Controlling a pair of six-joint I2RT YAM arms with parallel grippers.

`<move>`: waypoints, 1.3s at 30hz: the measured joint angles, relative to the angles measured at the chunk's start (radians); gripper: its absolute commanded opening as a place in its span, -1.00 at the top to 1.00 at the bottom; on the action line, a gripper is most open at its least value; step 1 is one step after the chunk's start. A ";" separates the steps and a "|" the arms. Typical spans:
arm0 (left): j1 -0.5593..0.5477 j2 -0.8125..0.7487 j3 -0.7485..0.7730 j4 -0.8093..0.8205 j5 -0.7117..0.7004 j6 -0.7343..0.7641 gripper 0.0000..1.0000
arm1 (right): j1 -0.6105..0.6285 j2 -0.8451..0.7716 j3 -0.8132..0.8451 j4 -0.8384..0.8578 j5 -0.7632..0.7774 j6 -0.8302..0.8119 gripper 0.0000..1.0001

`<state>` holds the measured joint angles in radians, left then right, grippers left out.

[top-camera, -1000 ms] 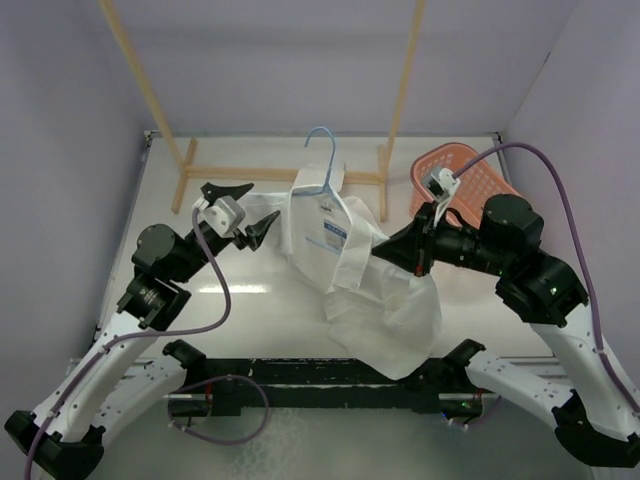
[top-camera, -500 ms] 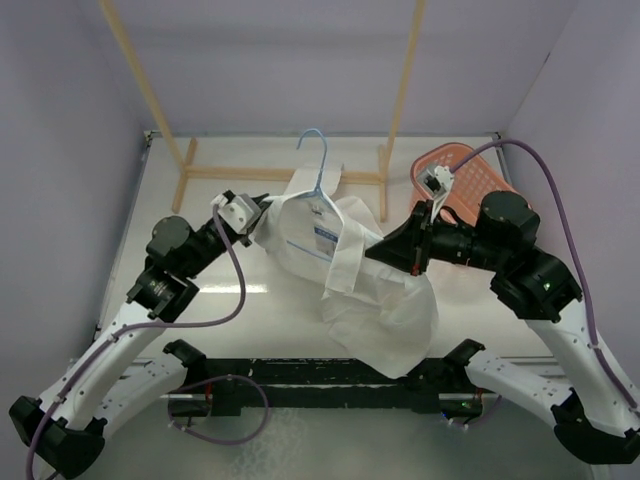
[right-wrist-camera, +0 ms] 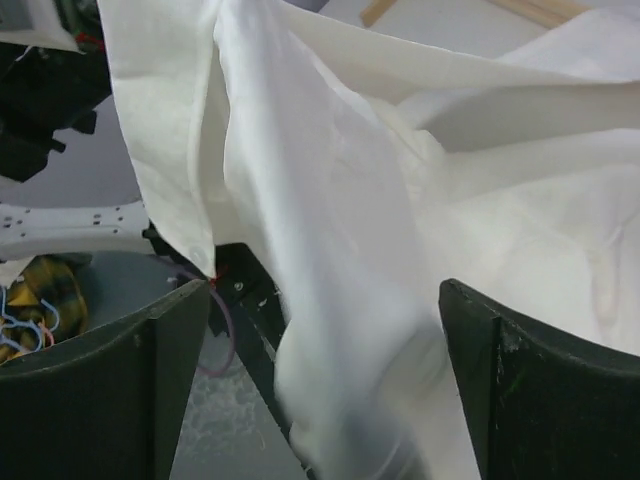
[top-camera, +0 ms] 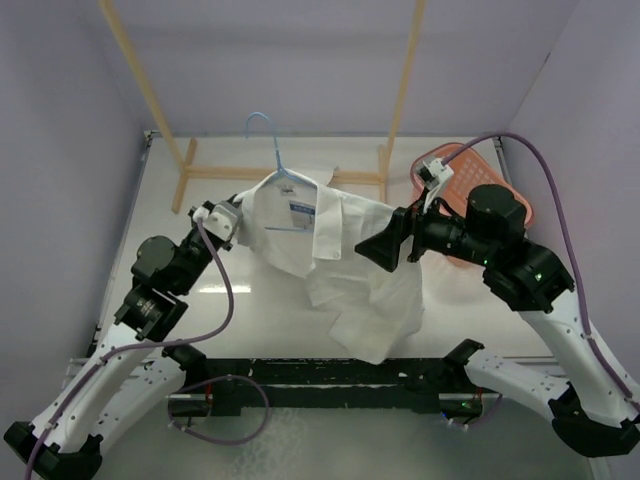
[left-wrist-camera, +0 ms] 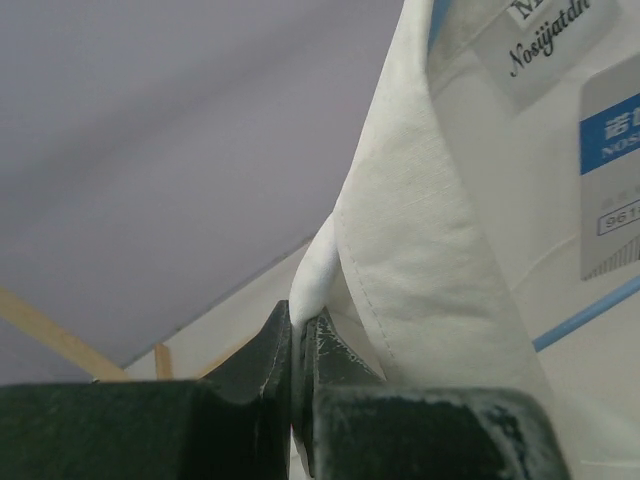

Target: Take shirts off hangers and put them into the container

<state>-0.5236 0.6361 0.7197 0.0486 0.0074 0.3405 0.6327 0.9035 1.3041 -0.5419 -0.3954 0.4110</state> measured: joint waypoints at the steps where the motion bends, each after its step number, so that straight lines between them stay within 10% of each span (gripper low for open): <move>1: 0.000 -0.001 0.000 0.005 -0.023 -0.005 1.00 | 0.000 0.002 0.016 -0.026 0.041 -0.008 -1.00; 14: 0.005 0.084 0.036 -0.047 -0.231 0.033 1.00 | 0.000 -0.031 0.130 -0.075 0.254 -0.017 -0.67; 30: -0.002 0.302 0.377 -0.245 -0.292 0.043 1.00 | 0.046 0.362 0.327 -0.103 0.416 -0.116 -0.66; 39: -0.171 0.421 0.386 -0.264 -0.348 0.063 1.00 | 0.112 0.379 0.393 -0.091 0.485 -0.132 -0.59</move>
<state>-0.6949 1.0569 1.1053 -0.2157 -0.3405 0.4034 0.7448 1.2827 1.6974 -0.6331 0.0898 0.2787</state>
